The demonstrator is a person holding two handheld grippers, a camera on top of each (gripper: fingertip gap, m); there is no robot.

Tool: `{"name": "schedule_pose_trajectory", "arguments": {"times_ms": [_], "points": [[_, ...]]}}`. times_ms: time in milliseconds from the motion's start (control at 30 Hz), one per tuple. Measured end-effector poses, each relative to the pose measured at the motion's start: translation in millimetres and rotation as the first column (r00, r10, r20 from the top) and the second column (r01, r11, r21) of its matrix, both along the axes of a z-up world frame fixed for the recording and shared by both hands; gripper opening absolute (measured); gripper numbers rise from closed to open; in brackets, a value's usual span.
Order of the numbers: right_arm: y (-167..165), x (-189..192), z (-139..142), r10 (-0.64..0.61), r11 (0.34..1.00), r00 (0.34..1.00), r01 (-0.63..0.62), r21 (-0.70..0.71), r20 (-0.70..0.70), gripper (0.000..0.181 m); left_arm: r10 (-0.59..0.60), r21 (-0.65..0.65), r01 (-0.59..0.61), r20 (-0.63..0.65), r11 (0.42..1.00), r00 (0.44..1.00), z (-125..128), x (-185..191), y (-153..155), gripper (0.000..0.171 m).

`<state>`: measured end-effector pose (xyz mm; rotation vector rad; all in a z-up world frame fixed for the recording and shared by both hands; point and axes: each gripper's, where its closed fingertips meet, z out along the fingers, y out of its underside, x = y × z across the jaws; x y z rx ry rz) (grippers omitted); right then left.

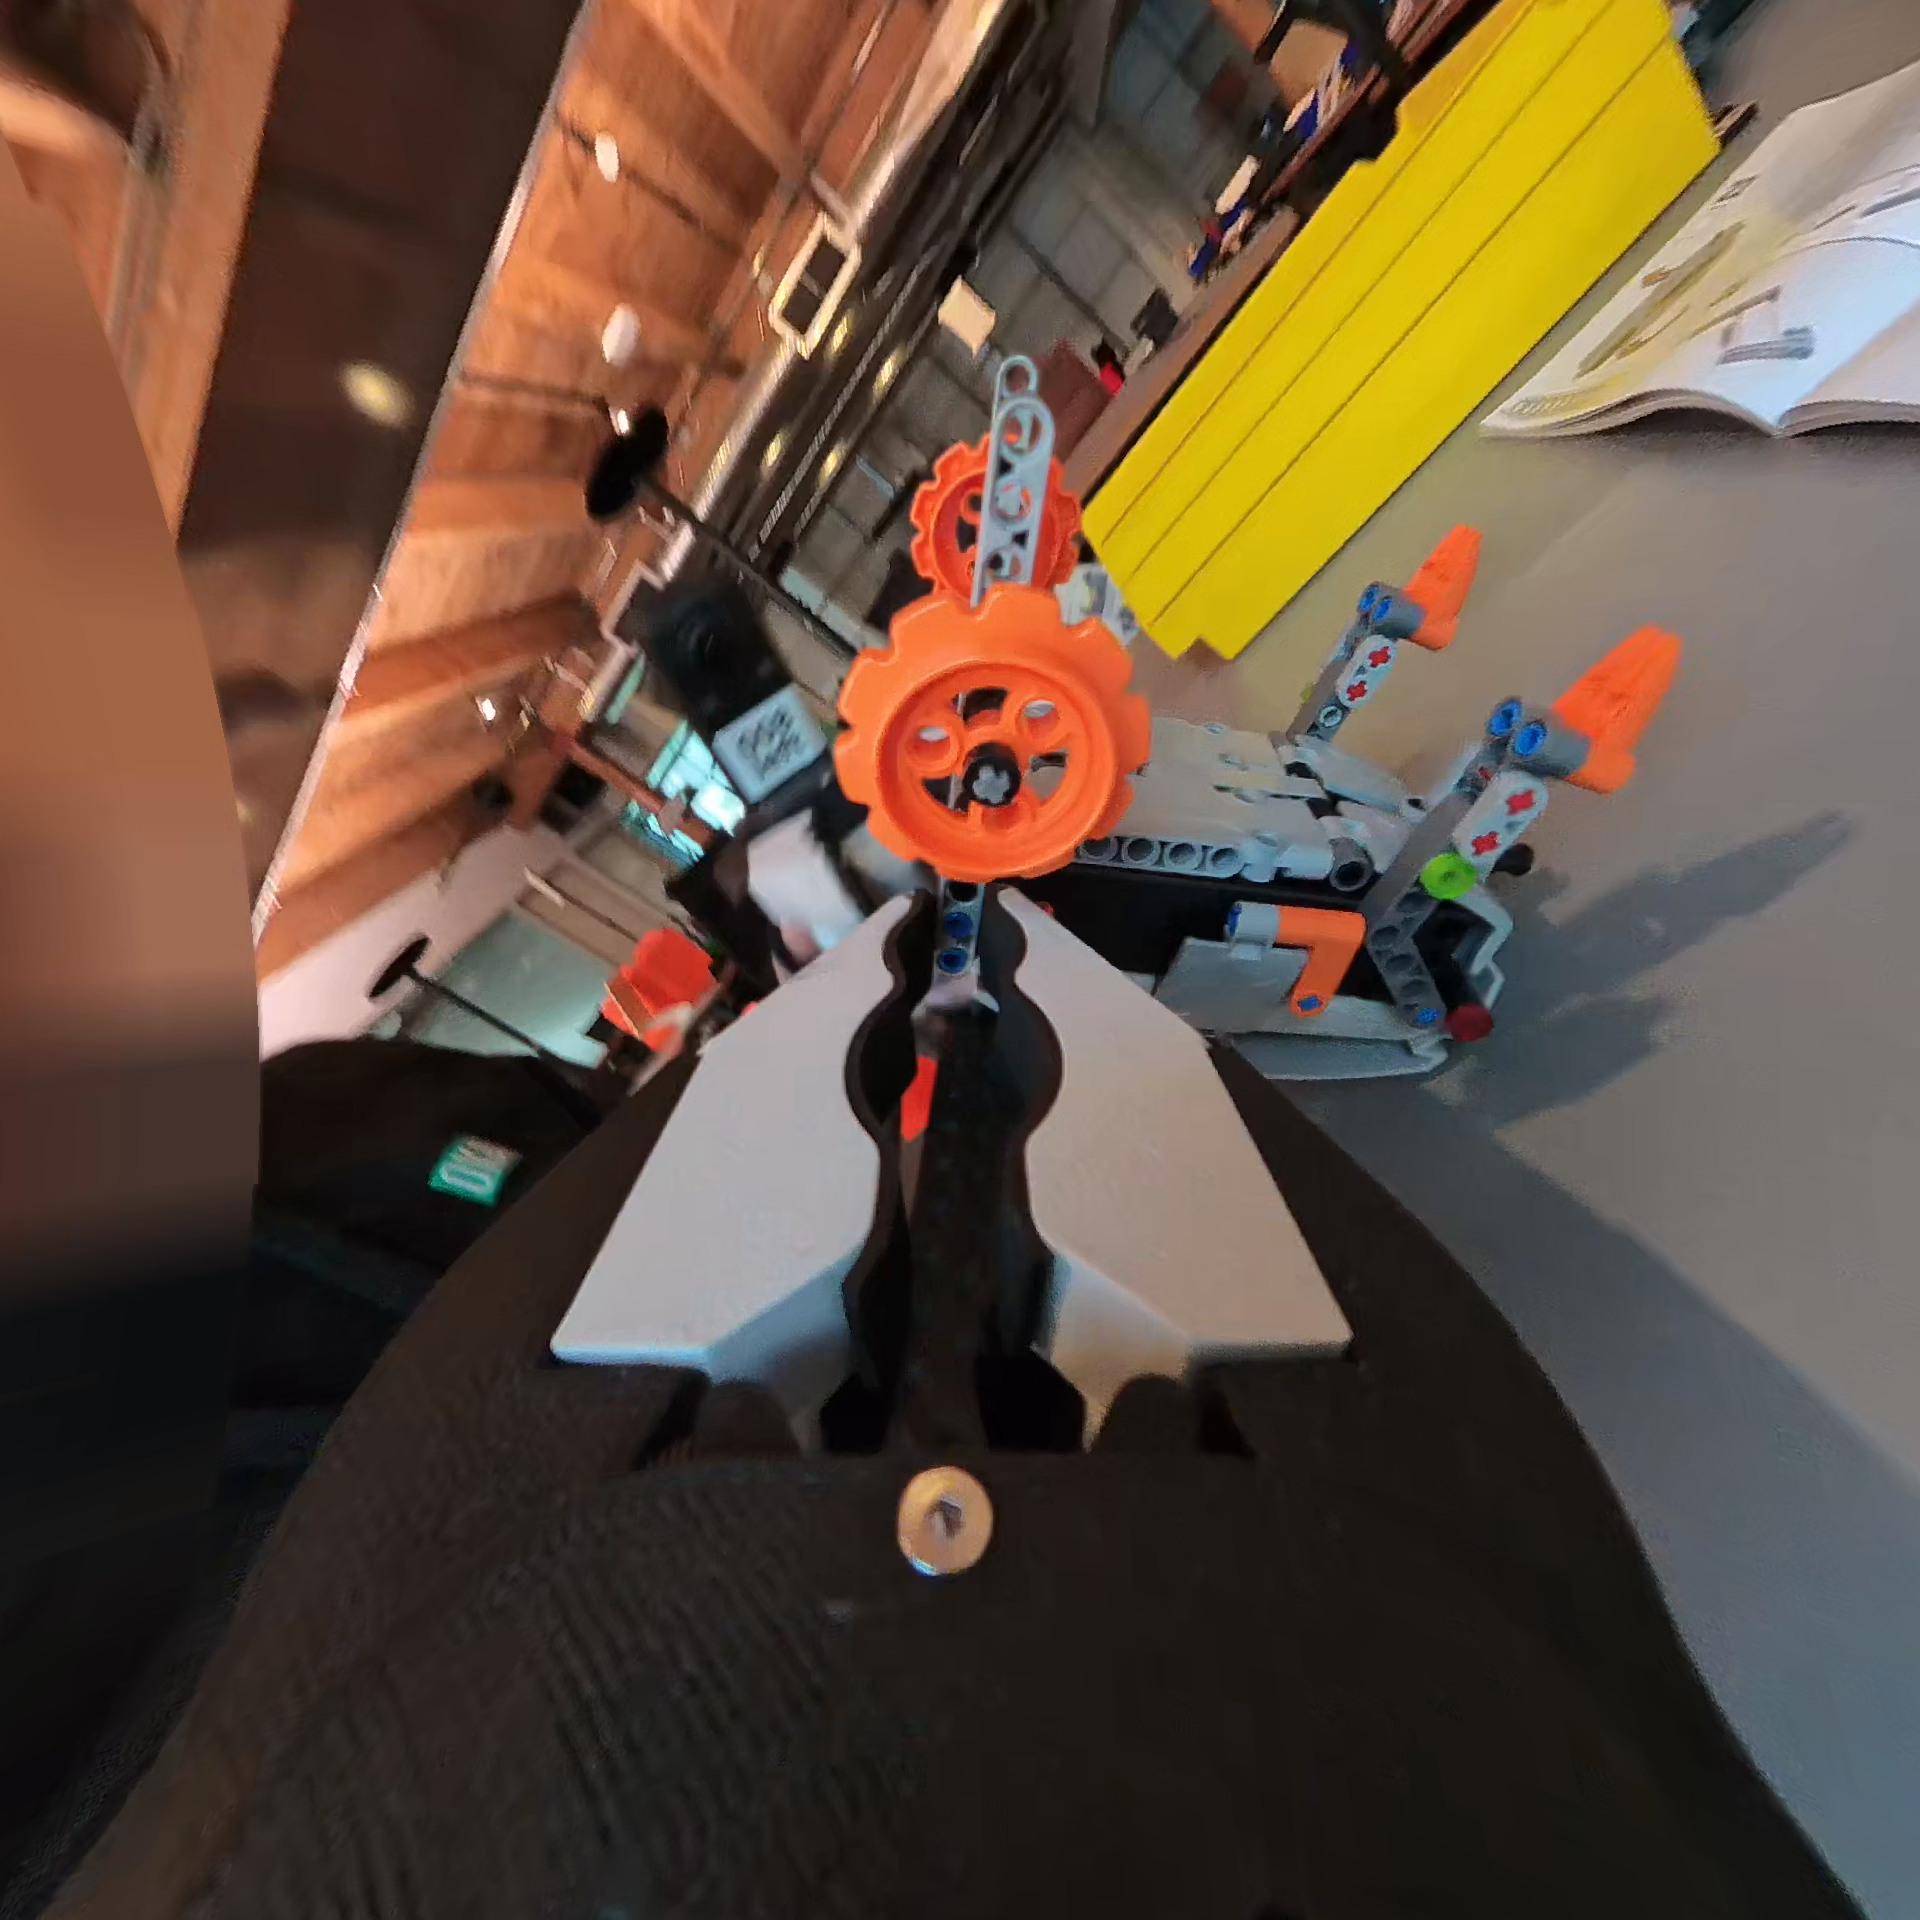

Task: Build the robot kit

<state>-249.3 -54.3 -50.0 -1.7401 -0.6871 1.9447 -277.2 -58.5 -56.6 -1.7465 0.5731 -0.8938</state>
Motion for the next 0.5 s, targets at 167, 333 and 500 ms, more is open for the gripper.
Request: {"name": "schedule_pose_trajectory", "arguments": {"times_ms": [167, 333, 500], "points": [[-4, -8, -4, 0.055, 0.994, 0.996, -0.061, 0.093, 0.069, 0.006, -0.155, -0.142, 0.178, 0.159, 0.974, 0.975, 1, -24, 0, 0.018], [1, -9, -6, 0.094, 0.991, 0.992, -0.101, 0.083, 0.087, 0.006, -0.254, -0.199, 0.309, 0.259, 0.930, 0.932, -2, -26, -6, 0.008], [4, -6, -9, 0.101, 0.985, 0.988, -0.117, 0.129, 0.121, 0.006, -0.266, -0.233, 0.366, 0.370, 0.901, 0.890, -2, -26, -5, 0.006]]}}
